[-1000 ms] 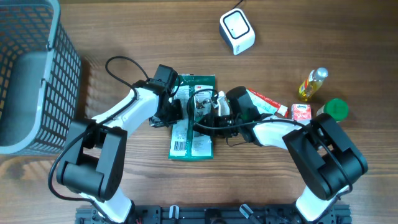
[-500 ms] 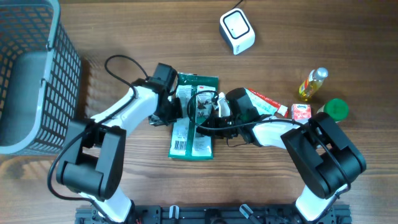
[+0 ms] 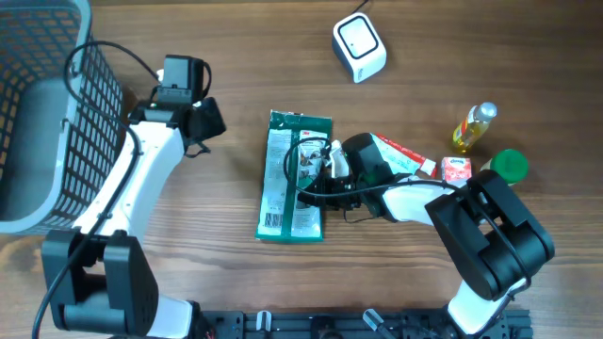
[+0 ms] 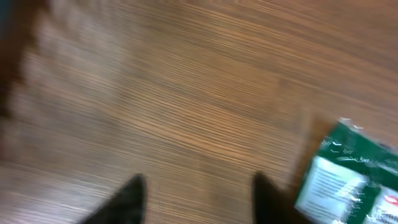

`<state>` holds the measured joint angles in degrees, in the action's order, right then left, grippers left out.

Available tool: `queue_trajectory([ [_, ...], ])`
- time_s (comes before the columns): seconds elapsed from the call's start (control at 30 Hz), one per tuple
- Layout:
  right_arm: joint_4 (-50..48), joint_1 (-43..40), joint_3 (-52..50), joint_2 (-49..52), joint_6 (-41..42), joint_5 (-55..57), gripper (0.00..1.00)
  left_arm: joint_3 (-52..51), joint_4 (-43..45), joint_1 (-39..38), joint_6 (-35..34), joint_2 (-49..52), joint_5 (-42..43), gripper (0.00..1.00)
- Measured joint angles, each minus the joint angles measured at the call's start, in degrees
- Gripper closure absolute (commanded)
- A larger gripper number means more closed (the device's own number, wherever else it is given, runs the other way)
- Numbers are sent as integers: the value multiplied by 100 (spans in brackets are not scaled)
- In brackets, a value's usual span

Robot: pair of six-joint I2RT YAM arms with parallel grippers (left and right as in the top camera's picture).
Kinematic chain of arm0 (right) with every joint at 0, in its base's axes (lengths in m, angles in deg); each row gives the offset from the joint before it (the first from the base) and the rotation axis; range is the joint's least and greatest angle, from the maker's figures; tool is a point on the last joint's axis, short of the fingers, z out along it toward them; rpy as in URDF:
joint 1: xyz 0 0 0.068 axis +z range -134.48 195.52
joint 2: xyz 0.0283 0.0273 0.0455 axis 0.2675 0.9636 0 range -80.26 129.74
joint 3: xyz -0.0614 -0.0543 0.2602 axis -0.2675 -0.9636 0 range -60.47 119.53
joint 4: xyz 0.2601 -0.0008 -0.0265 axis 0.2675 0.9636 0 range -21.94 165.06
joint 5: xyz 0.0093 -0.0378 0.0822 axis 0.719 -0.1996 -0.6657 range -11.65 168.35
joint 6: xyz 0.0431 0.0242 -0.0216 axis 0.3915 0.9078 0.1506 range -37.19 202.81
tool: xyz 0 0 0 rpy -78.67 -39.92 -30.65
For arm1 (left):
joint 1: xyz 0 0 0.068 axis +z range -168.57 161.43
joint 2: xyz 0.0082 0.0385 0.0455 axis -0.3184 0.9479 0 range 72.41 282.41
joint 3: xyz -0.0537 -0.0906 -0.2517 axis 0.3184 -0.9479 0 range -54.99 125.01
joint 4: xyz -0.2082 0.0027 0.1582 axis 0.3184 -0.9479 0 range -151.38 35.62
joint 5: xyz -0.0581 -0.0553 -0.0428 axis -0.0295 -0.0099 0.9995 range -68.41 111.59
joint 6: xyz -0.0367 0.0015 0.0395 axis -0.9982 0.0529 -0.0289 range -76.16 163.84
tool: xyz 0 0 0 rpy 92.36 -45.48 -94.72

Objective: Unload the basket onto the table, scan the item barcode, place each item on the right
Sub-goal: 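Hold the green gloves pack upright with the right gripper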

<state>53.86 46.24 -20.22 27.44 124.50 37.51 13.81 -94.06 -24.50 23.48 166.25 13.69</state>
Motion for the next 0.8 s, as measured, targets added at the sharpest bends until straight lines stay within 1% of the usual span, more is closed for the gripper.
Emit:
queue_trajectory([
  [0.23,-2,0,0,0,0,0,96,0,-142,162,122,0,-229,0],
  [0.8,0,0,0,0,0,0,96,0,-144,162,125,0,-280,0],
])
